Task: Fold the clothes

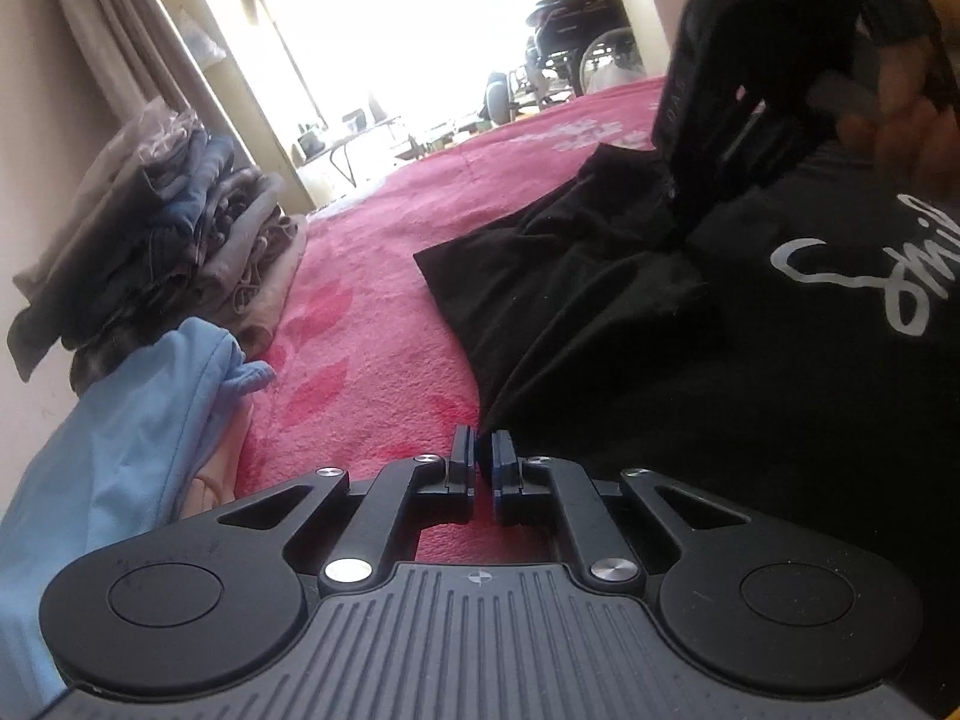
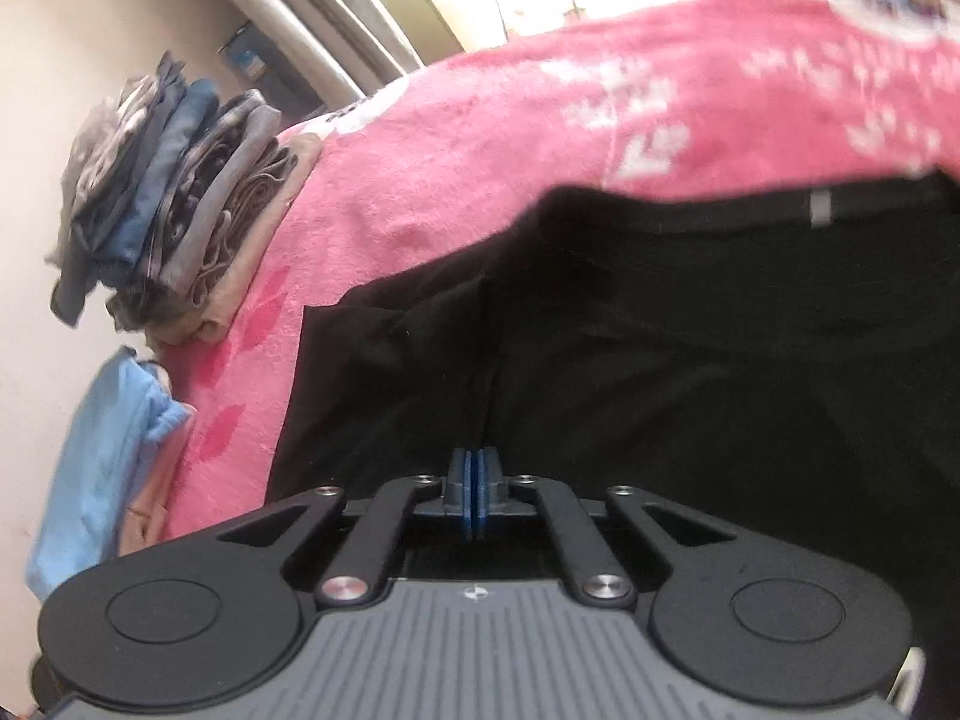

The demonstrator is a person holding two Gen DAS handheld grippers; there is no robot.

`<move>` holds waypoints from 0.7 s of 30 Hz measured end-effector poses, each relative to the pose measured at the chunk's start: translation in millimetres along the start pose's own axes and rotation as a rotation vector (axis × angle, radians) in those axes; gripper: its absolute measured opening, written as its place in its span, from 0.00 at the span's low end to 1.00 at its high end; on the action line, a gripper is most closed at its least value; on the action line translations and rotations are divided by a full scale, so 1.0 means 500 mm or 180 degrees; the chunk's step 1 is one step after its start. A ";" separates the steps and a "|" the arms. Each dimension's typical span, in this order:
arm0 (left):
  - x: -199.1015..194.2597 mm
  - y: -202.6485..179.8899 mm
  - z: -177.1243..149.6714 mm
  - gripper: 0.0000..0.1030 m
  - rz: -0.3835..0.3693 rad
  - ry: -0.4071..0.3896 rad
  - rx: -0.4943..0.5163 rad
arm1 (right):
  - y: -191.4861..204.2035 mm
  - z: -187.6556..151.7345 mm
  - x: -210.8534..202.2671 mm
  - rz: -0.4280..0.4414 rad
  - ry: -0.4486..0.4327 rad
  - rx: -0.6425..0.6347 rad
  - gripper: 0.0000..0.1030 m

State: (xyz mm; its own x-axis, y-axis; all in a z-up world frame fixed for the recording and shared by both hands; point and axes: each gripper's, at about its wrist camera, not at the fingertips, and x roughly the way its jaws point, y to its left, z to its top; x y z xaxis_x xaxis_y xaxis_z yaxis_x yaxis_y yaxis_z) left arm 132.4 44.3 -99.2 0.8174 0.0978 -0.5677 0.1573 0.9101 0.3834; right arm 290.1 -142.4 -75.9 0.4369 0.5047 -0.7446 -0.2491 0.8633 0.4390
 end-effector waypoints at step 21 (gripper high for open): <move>-0.060 0.094 0.005 0.12 -0.0410 -0.0075 -0.0575 | 0.112 -0.016 -0.069 0.0199 0.0084 -0.1525 0.17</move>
State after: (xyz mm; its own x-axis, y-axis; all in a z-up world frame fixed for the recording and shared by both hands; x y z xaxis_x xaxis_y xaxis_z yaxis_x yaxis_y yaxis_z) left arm 116.8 83.3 -62.3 0.8101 -0.0313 -0.5855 0.1610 0.9721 0.1708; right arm 253.9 -111.5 -29.7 0.3877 0.5504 -0.7394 -0.6470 0.7338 0.2070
